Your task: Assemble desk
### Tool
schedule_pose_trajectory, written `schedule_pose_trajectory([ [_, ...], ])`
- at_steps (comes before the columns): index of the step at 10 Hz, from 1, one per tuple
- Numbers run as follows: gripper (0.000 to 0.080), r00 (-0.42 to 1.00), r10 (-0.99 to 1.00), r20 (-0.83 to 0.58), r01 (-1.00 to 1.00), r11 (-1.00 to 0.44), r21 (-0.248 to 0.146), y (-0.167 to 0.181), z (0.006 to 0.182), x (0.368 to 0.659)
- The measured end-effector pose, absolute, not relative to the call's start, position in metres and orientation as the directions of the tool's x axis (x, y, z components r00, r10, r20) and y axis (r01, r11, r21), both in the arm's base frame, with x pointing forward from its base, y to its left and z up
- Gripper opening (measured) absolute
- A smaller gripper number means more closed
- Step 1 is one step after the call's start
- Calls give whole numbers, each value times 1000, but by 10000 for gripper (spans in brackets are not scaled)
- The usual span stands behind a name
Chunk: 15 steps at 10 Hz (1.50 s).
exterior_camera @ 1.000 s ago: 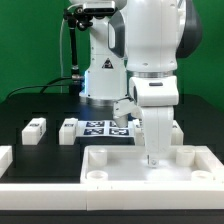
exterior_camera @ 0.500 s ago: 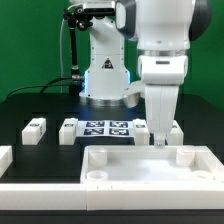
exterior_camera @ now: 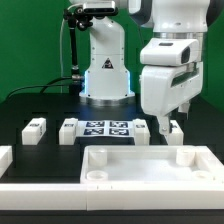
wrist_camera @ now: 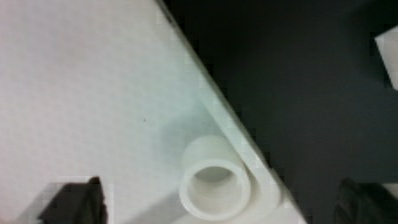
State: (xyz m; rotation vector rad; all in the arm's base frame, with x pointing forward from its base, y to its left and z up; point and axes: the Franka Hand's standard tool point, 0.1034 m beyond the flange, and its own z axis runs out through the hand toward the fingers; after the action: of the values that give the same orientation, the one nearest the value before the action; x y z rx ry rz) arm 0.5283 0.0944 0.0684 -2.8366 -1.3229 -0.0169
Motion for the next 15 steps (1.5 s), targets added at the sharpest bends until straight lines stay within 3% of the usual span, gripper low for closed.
schedule_pose_trajectory([
  [3, 649, 895, 447, 3, 447, -894, -25, 109, 63, 520],
  [4, 649, 966, 256, -14, 256, -966, -49, 112, 59, 513],
  [6, 649, 999, 29, -41, 26, -997, -71, 116, 54, 510],
  [10, 649, 997, 22, -68, 17, -997, -71, 117, 55, 508],
  [13, 649, 938, 50, -344, 38, -998, -43, 129, 65, 497],
  [15, 649, 897, 56, -438, 44, -998, -38, 126, 61, 489],
])
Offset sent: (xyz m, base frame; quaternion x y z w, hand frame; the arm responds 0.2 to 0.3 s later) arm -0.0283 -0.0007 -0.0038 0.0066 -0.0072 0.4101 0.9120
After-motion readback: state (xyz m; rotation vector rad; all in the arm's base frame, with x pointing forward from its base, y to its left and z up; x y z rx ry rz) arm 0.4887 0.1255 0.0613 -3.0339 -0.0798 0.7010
